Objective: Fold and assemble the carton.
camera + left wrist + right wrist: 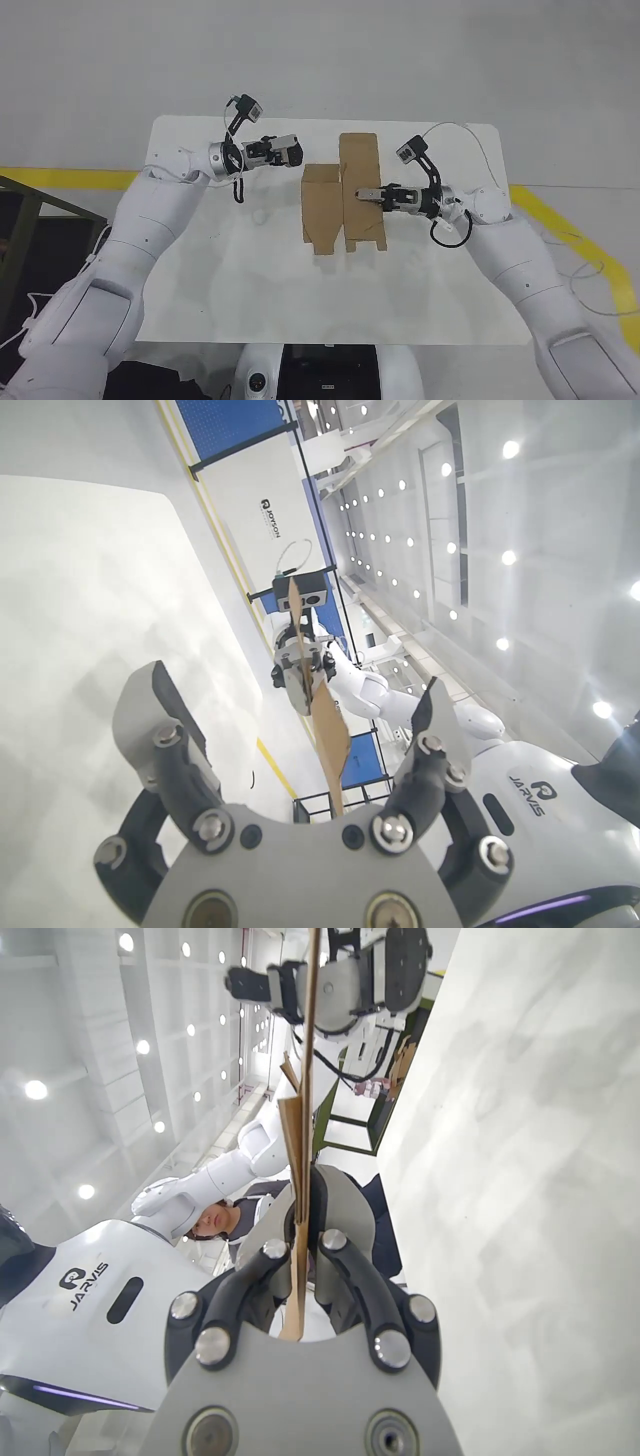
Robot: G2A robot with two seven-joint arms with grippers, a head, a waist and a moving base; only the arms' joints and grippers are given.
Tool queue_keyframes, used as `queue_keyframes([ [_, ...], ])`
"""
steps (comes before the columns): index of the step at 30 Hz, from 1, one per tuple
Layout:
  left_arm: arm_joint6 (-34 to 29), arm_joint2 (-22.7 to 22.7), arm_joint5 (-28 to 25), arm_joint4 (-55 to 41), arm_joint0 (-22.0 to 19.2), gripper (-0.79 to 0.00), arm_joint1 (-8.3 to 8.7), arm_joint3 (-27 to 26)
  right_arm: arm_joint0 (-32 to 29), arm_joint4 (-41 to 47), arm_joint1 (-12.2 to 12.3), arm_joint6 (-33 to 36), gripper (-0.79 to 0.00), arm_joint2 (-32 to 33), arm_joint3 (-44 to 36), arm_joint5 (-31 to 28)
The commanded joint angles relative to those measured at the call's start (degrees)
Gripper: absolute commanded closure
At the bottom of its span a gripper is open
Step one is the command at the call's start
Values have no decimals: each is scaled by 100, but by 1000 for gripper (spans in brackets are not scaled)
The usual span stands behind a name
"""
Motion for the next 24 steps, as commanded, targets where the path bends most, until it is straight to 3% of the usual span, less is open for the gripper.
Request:
queue_keyframes([
  [1,127,-19,17,52,83,-785,-2,-69,-67,-67,21,-259,0,111,-30,-5],
  [14,612,369,179,351,314,-785,-229,-578,-1246,-905,178,-2629,0,798,-906,-39],
  [24,836,750,135,393,236,-785,-507,-436,-1812,-1496,267,-3378,0,1240,-1568,131],
])
